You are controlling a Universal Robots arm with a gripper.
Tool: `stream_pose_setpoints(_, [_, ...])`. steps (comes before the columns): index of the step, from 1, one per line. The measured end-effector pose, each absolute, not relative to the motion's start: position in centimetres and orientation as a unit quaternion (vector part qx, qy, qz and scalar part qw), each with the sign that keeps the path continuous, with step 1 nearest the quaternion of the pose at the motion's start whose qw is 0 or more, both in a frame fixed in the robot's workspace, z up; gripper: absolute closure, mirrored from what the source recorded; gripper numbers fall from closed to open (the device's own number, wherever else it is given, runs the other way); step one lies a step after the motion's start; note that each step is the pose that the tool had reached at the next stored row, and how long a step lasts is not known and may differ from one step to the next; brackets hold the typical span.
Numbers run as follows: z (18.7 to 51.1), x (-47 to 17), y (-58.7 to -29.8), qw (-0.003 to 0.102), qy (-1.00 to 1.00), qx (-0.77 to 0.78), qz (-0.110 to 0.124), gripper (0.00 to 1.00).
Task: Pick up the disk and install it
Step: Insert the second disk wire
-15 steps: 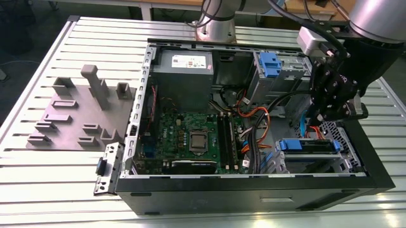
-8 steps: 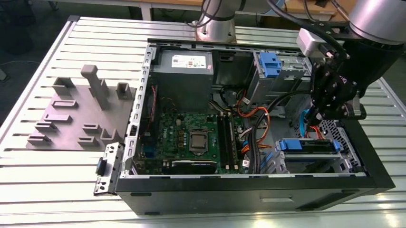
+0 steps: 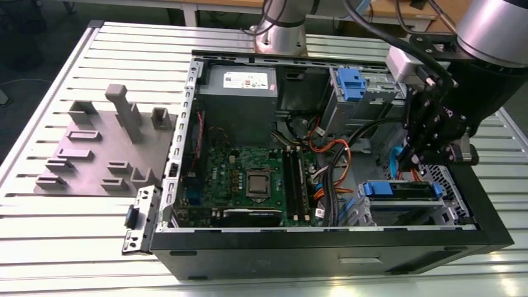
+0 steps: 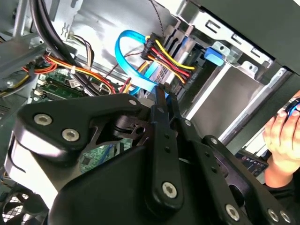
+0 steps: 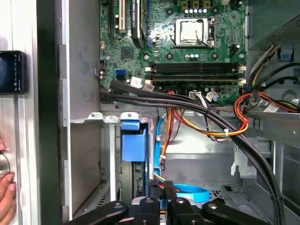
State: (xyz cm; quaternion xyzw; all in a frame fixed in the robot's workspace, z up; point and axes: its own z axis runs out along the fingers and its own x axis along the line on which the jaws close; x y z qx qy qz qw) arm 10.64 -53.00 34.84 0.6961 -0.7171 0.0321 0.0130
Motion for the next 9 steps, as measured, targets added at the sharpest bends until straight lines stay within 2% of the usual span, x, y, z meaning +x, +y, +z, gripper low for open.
stream_pose_setpoints(3, [34.82,10.62,-53.3,0.008,-0.717,0.696,0.027,0.84])
stream_pose_setpoints(9, [34.8,10.62,-53.35,0.008,-0.717,0.696,0.027,0.84])
